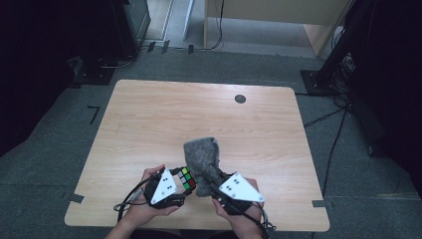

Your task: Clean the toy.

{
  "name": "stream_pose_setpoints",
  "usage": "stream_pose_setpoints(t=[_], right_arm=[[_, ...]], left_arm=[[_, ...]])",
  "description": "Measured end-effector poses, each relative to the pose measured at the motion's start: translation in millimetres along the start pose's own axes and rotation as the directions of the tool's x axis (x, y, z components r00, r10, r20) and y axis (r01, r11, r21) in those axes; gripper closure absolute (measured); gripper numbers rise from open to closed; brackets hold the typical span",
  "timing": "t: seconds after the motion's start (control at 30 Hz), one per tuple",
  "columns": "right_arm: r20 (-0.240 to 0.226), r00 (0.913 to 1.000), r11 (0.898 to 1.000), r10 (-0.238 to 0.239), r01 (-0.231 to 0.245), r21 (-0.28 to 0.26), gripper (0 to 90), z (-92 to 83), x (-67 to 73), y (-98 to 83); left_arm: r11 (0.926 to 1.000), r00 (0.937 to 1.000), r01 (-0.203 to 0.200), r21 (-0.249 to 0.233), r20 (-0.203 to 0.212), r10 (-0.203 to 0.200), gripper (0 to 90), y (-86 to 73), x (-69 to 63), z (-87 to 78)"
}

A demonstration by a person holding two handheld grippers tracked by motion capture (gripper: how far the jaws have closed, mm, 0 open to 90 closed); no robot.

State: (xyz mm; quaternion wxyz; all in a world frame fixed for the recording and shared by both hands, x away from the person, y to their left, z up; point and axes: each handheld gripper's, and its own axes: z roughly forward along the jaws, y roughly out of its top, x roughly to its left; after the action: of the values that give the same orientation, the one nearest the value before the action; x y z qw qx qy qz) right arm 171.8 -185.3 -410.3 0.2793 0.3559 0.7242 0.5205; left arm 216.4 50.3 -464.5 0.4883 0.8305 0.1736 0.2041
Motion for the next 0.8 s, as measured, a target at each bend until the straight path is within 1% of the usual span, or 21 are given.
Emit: stream_pose_setpoints(t=[0.03,0.07,0.1,0.13,0.17,0.2,0.27,0.3,0.33,0.37,0.4,0.43,0.5,0.53,0.57,0.6,0.67,0.7,0.73,0.77,0.8], right_arm=[[-0.054,0.9972,0.998,0.053,-0.054,-0.021,71.1,-2.3,-6.1,0.3],[-0.096,0.9927,0.997,0.073,-0.075,-0.023,71.1,-1.6,-8.6,0.0],[-0.137,0.9859,0.995,0.097,-0.098,-0.006,71.1,0.3,-9.8,-1.3],[-0.153,0.9832,0.995,0.100,-0.100,0.008,71.1,3.3,-10.0,-3.4],[-0.148,0.9833,0.994,0.106,-0.106,0.005,71.2,4.4,-10.9,-5.5],[-0.125,0.9847,0.992,0.121,-0.118,0.032,71.3,6.2,-15.1,-7.3],[-0.038,0.9918,0.989,0.122,-0.119,0.086,71.4,8.8,-23.0,-11.6],[-0.017,0.9902,0.986,0.139,-0.136,0.097,71.3,8.9,-27.6,-14.1],[-0.017,0.9869,0.983,0.160,-0.158,0.093,71.3,8.1,-30.7,-15.4],[-0.032,0.9816,0.980,0.189,-0.186,0.063,71.2,5.0,-33.5,-15.2],[-0.049,0.9796,0.980,0.195,-0.193,0.041,71.2,2.7,-33.3,-13.5],[-0.092,0.9776,0.982,0.189,-0.190,0.003,71.0,-0.8,-30.1,-9.2],[-0.163,0.9718,0.983,0.170,-0.179,-0.038,70.9,-3.5,-22.4,-3.0],[-0.201,0.9665,0.984,0.159,-0.172,-0.047,70.8,-3.5,-17.7,-0.7],[-0.214,0.9672,0.989,0.136,-0.147,-0.033,70.8,-1.1,-12.3,0.3],[-0.197,0.9723,0.991,0.125,-0.132,-0.022,70.9,0.7,-9.9,-1.0],[-0.174,0.9717,0.987,0.160,-0.161,0.007,71.1,4.0,-16.7,-6.2],[-0.123,0.9796,0.987,0.158,-0.155,0.040,71.2,6.5,-21.2,-10.2],[-0.087,0.9831,0.986,0.161,-0.156,0.062,71.2,8.3,-26.2,-14.9],[-0.086,0.9792,0.982,0.184,-0.179,0.065,71.2,8.7,-30.5,-18.5],[-0.112,0.9631,0.969,0.245,-0.240,0.050,71.2,7.8,-37.4,-23.2]], left_arm=[[0.9998,1.0000,0.004,-0.019,0.004,-0.003,34.3,0.2,0.6,-1.4],[0.9990,0.9999,0.007,-0.045,0.014,-0.006,34.4,0.5,1.1,-3.6],[0.9971,0.9995,0.010,-0.075,0.029,-0.008,34.3,1.1,1.7,-6.8],[0.9963,0.9997,0.002,-0.086,0.026,0.001,34.4,1.7,2.1,-9.5],[0.9945,0.9997,-0.001,-0.104,0.025,0.003,34.3,1.4,3.0,-12.1],[0.9925,0.9993,0.008,-0.122,0.036,-0.003,34.3,1.2,4.9,-14.7],[0.9877,0.9983,0.033,-0.153,0.053,-0.025,34.3,2.2,8.9,-19.0],[0.9870,0.9983,0.035,-0.157,0.053,-0.027,34.4,2.6,10.0,-19.8],[0.9883,0.9992,0.022,-0.151,0.036,-0.017,34.3,2.8,10.2,-20.0],[0.9900,0.9996,0.011,-0.140,0.026,-0.008,34.3,2.5,10.0,-19.5],[0.9926,0.9998,-0.006,-0.122,0.016,0.008,34.3,1.5,8.9,-17.7],[0.9936,0.9998,-0.019,-0.111,0.008,0.020,34.3,0.7,7.2,-16.2],[0.9939,0.9994,-0.029,-0.107,0.013,0.031,34.3,1.0,4.1,-14.2],[0.9926,0.9993,-0.027,-0.118,0.024,0.030,34.3,2.4,2.2,-14.2],[0.9923,0.9990,-0.026,-0.121,0.032,0.030,34.3,3.6,2.0,-15.2],[0.9923,0.9992,-0.027,-0.121,0.026,0.031,34.3,3.2,2.5,-15.9],[0.9905,0.9993,-0.004,-0.137,0.036,0.009,34.3,2.0,5.8,-18.8],[0.9884,0.9993,0.015,-0.151,0.036,-0.009,34.3,1.9,8.5,-20.8],[0.9860,0.9990,0.030,-0.164,0.038,-0.024,34.3,2.1,10.9,-22.6],[0.9804,0.9976,0.060,-0.188,0.045,-0.053,34.3,2.6,15.2,-25.7],[0.9742,0.9956,0.087,-0.208,0.053,-0.077,34.3,2.6,18.9,-28.3]])
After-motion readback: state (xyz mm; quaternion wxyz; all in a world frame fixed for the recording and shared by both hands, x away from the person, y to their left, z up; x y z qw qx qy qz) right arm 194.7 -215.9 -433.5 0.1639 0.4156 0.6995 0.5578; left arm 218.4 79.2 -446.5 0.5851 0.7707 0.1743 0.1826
